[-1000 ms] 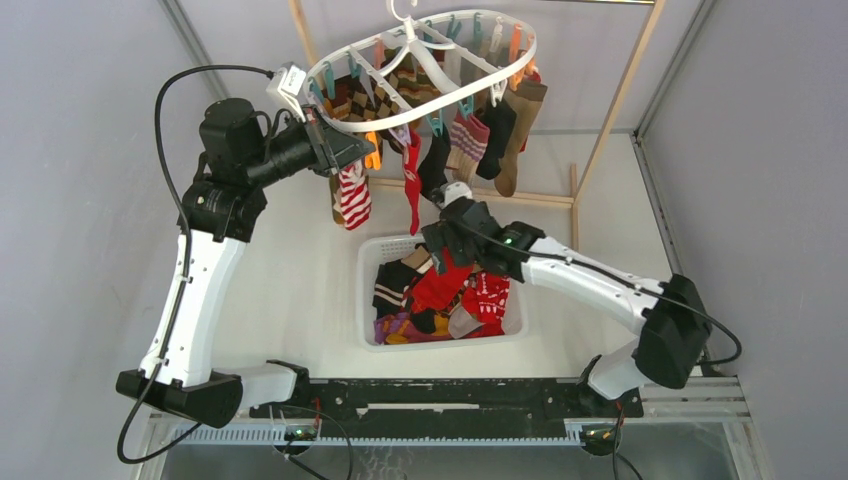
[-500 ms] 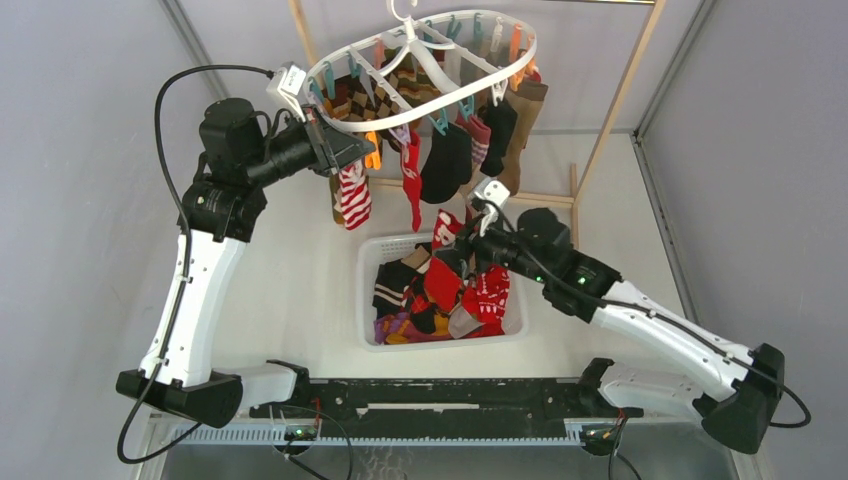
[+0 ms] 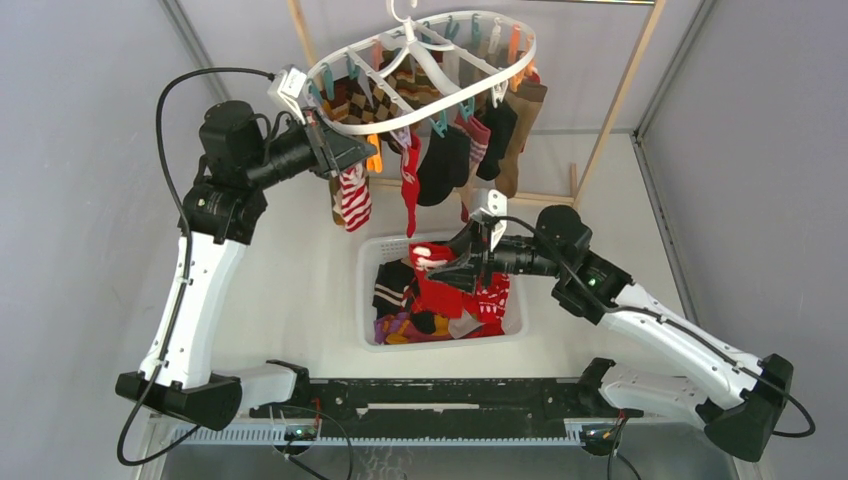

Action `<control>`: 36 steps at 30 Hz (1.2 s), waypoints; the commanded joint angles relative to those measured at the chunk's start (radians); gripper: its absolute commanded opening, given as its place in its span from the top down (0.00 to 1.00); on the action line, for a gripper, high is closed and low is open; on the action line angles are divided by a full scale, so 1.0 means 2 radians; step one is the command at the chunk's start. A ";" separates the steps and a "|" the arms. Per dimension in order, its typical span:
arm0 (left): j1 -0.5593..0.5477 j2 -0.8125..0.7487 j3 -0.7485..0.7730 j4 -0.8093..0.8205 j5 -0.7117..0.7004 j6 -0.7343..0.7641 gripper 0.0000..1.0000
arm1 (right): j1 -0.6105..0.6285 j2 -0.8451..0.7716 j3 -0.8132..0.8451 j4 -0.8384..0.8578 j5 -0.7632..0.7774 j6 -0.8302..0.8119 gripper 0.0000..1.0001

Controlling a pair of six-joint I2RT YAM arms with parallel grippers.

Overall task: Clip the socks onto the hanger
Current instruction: Pick up the sock from the bin, then clamp the sock onto the hanger.

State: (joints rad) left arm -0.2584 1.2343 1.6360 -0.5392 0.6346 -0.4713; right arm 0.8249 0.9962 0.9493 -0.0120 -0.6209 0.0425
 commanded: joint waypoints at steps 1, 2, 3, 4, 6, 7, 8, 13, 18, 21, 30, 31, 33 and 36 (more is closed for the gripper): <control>0.003 -0.014 -0.017 0.024 0.039 -0.021 0.99 | -0.014 0.019 0.036 0.073 -0.059 0.027 0.65; 0.002 -0.014 -0.018 0.025 0.040 -0.023 0.99 | -0.016 0.030 0.039 0.089 -0.058 0.036 0.70; 0.003 -0.014 -0.019 0.027 0.043 -0.026 0.99 | -0.017 0.041 0.042 0.106 -0.056 0.044 0.75; 0.002 -0.014 -0.019 0.028 0.045 -0.027 0.99 | -0.018 0.052 0.044 0.130 -0.050 0.052 0.80; 0.003 -0.014 -0.019 0.028 0.048 -0.031 0.99 | -0.023 0.078 0.052 0.168 -0.042 0.071 0.87; 0.003 -0.015 -0.019 0.030 0.048 -0.033 0.99 | -0.026 0.092 0.058 0.187 -0.042 0.079 0.88; 0.002 -0.015 -0.019 0.031 0.048 -0.035 0.99 | -0.028 0.106 0.065 0.199 -0.042 0.086 0.88; -0.002 -0.018 -0.020 0.036 0.044 -0.037 0.99 | -0.040 0.171 0.104 0.243 -0.060 0.109 0.86; -0.003 -0.014 -0.021 0.042 0.062 -0.036 0.99 | -0.062 0.219 0.150 0.281 -0.133 0.153 0.85; -0.003 -0.014 -0.024 0.051 0.079 -0.038 0.99 | -0.075 0.238 0.158 0.325 -0.160 0.190 0.84; -0.003 -0.013 -0.030 0.066 0.116 -0.042 1.00 | -0.081 0.286 0.176 0.406 -0.182 0.250 0.84; -0.003 -0.013 -0.031 0.067 0.119 -0.043 1.00 | -0.081 0.290 0.176 0.416 -0.183 0.256 0.84; -0.003 -0.012 -0.031 0.069 0.127 -0.044 1.00 | -0.082 0.296 0.177 0.432 -0.183 0.269 0.84; -0.003 -0.012 -0.032 0.073 0.138 -0.046 1.00 | -0.083 0.302 0.179 0.448 -0.182 0.282 0.84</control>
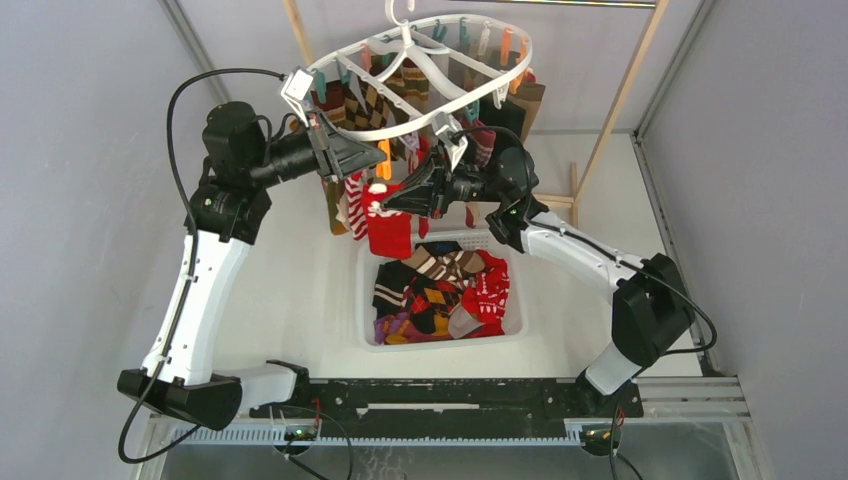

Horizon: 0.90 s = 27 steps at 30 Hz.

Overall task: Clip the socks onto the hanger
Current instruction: Clamp the sock onto the hanger.

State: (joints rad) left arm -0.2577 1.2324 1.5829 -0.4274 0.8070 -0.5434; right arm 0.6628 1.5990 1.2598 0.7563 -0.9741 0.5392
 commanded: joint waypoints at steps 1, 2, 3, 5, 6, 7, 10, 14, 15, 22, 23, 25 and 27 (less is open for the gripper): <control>-0.003 -0.012 -0.005 0.020 0.055 -0.011 1.00 | -0.002 0.002 0.024 0.071 -0.005 0.038 0.84; -0.003 -0.012 -0.005 0.021 0.057 -0.012 1.00 | -0.003 0.005 0.025 0.078 -0.004 0.045 0.84; -0.003 -0.012 -0.005 0.022 0.057 -0.012 1.00 | -0.004 0.007 0.025 0.085 -0.005 0.049 0.84; -0.003 -0.011 -0.004 0.023 0.059 -0.012 1.00 | -0.004 0.012 0.030 0.097 -0.008 0.061 0.84; -0.003 -0.011 -0.003 0.023 0.060 -0.012 1.00 | -0.004 0.014 0.031 0.101 -0.009 0.065 0.85; -0.003 -0.011 -0.003 0.022 0.061 -0.012 1.00 | -0.005 0.015 0.033 0.104 -0.011 0.068 0.85; -0.003 -0.011 -0.002 0.023 0.061 -0.012 1.00 | -0.005 0.018 0.038 0.105 -0.014 0.071 0.85; -0.003 -0.012 -0.001 0.023 0.063 -0.012 1.00 | -0.008 0.021 0.046 0.105 -0.013 0.079 0.85; -0.003 -0.012 -0.001 0.022 0.063 -0.012 1.00 | -0.009 0.022 0.047 0.104 -0.011 0.081 0.85; -0.003 -0.013 -0.001 0.026 0.066 -0.014 1.00 | -0.015 0.034 0.066 0.099 -0.014 0.101 0.85; -0.003 -0.013 -0.001 0.027 0.067 -0.014 1.00 | -0.014 0.036 0.069 0.098 -0.015 0.101 0.85; -0.003 -0.012 0.000 0.027 0.066 -0.016 1.00 | -0.013 0.040 0.071 0.094 -0.017 0.101 0.85; -0.003 -0.012 0.000 0.030 0.062 -0.020 1.00 | -0.011 0.043 0.071 0.093 -0.022 0.101 0.85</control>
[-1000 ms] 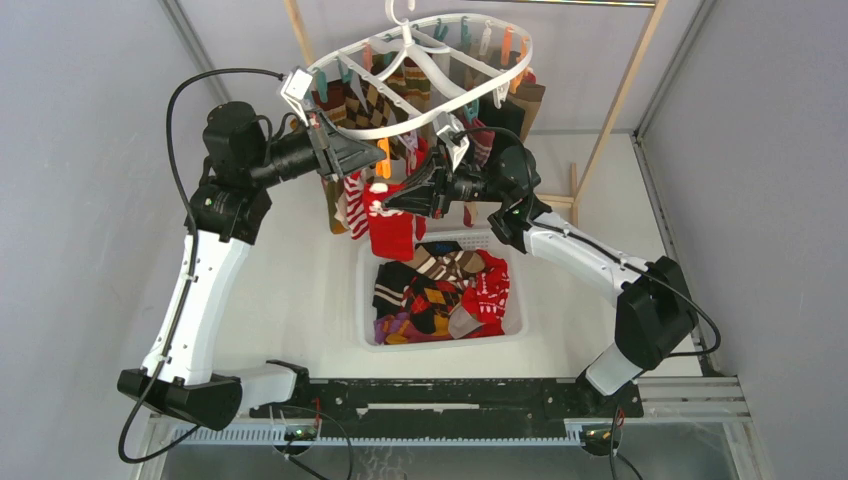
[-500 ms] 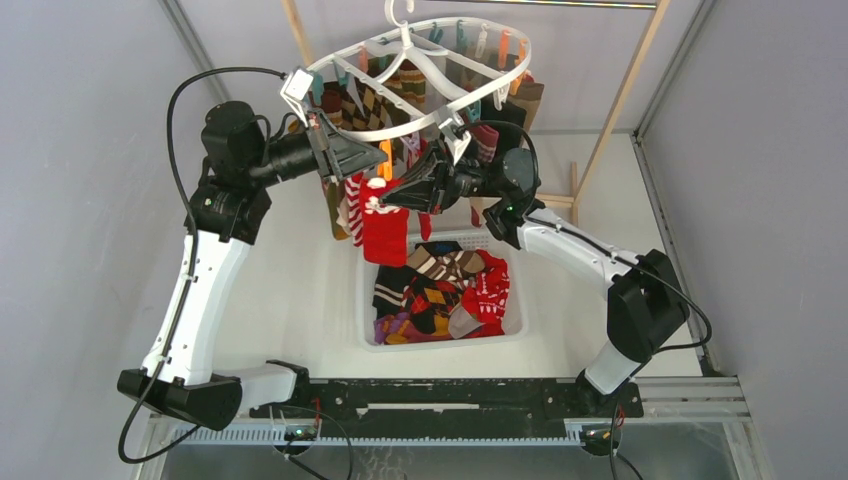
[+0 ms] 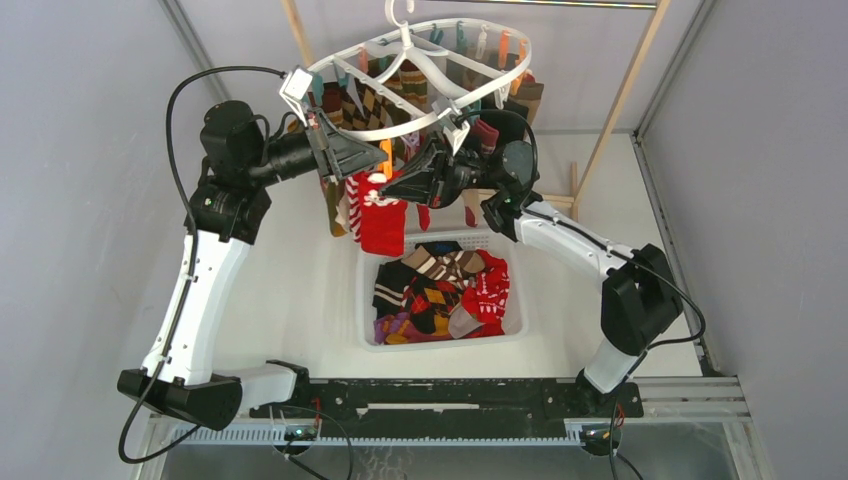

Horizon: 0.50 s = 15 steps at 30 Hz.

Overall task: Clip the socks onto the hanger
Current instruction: Clamp the sock onto the hanger.

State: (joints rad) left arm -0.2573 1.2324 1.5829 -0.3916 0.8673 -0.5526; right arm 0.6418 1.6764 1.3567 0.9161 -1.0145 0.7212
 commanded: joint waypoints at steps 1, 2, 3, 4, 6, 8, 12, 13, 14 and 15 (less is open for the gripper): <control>-0.003 -0.013 0.000 0.014 0.031 -0.017 1.00 | 0.002 0.006 0.022 0.012 -0.005 0.011 0.86; -0.003 -0.013 -0.001 0.015 0.030 -0.018 1.00 | 0.003 0.007 0.020 0.012 -0.008 0.011 0.87; -0.003 -0.014 -0.001 0.016 0.031 -0.019 1.00 | 0.005 0.008 0.018 0.012 -0.009 0.012 0.87; -0.003 -0.014 -0.001 0.016 0.032 -0.019 1.00 | 0.005 0.007 0.015 0.013 -0.009 0.013 0.88; -0.003 -0.013 -0.002 0.016 0.035 -0.018 1.00 | 0.004 0.006 0.011 0.017 -0.007 0.017 0.89; -0.003 -0.013 -0.003 0.016 0.037 -0.017 1.00 | 0.003 0.004 0.010 0.022 -0.005 0.020 0.89; -0.003 -0.013 -0.003 0.016 0.039 -0.016 1.00 | 0.001 0.002 0.011 0.025 -0.005 0.021 0.89; -0.003 -0.013 -0.003 0.016 0.040 -0.016 1.00 | 0.001 0.003 0.010 0.025 -0.005 0.022 0.89; -0.003 -0.013 -0.003 0.016 0.040 -0.016 1.00 | 0.001 0.004 0.010 0.025 -0.006 0.024 0.89; -0.003 -0.012 -0.002 0.015 0.041 -0.017 1.00 | 0.001 0.005 0.010 0.024 -0.007 0.026 0.89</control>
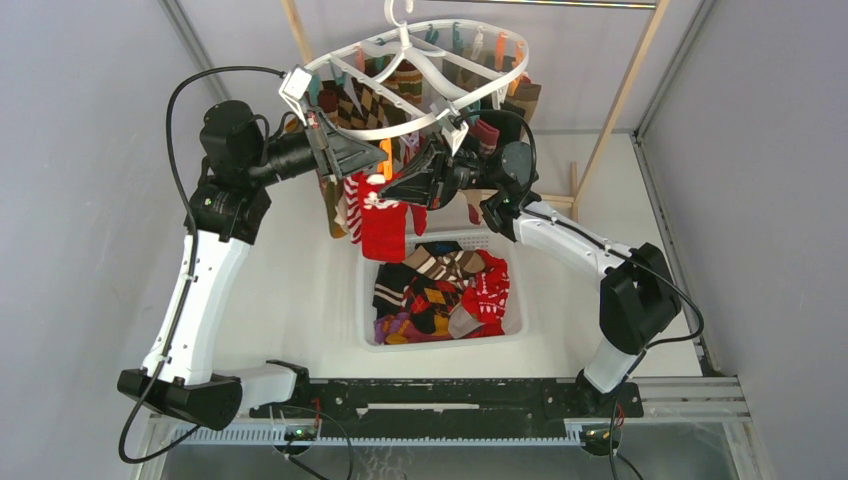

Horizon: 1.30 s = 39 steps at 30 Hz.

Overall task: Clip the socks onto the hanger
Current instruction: Clamp the sock onto the hanger.

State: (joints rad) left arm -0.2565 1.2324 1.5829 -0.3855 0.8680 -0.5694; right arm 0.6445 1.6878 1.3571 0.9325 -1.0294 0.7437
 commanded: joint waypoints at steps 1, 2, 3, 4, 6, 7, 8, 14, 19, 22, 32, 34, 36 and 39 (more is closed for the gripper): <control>-0.003 -0.011 -0.002 0.012 0.041 -0.008 1.00 | 0.000 0.000 0.010 0.017 0.001 0.016 0.89; -0.003 -0.010 -0.002 0.013 0.042 -0.009 1.00 | 0.000 0.002 0.010 0.017 0.002 0.017 0.90; -0.003 -0.010 -0.002 0.013 0.043 -0.009 1.00 | 0.000 0.003 0.010 0.017 0.002 0.018 0.90; -0.003 -0.010 -0.002 0.013 0.043 -0.009 1.00 | 0.001 0.005 0.010 0.017 0.002 0.019 0.90; -0.003 -0.011 -0.001 0.013 0.042 -0.009 1.00 | 0.000 0.007 0.010 0.017 0.002 0.020 0.90; -0.003 -0.011 0.000 0.013 0.042 -0.009 1.00 | 0.000 0.008 0.010 0.018 0.002 0.020 0.90; -0.003 -0.011 0.000 0.013 0.042 -0.009 1.00 | 0.000 0.009 0.010 0.018 0.002 0.021 0.90; -0.003 -0.010 0.001 0.013 0.044 -0.010 1.00 | -0.001 0.008 0.007 0.019 -0.001 0.023 0.90; -0.003 -0.010 0.002 0.013 0.043 -0.009 1.00 | -0.001 0.006 0.003 0.026 -0.002 0.028 0.91; -0.003 -0.010 0.001 0.013 0.046 -0.007 1.00 | -0.004 0.003 0.002 0.040 0.000 0.041 0.91; -0.003 -0.011 0.004 0.009 0.043 0.007 1.00 | -0.022 -0.007 0.001 0.066 -0.002 0.068 0.91; -0.003 -0.010 0.004 0.009 0.043 0.006 1.00 | -0.022 -0.006 0.002 0.067 0.000 0.068 0.90; -0.003 -0.010 0.004 0.008 0.042 0.007 1.00 | -0.021 -0.006 0.003 0.074 -0.003 0.072 0.90; -0.003 -0.012 0.005 0.003 0.035 0.016 1.00 | -0.021 -0.006 0.004 0.076 -0.015 0.078 0.90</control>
State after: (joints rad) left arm -0.2565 1.2324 1.5829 -0.3832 0.8722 -0.5663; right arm 0.6037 1.6981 1.3548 1.0313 -1.0374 0.8677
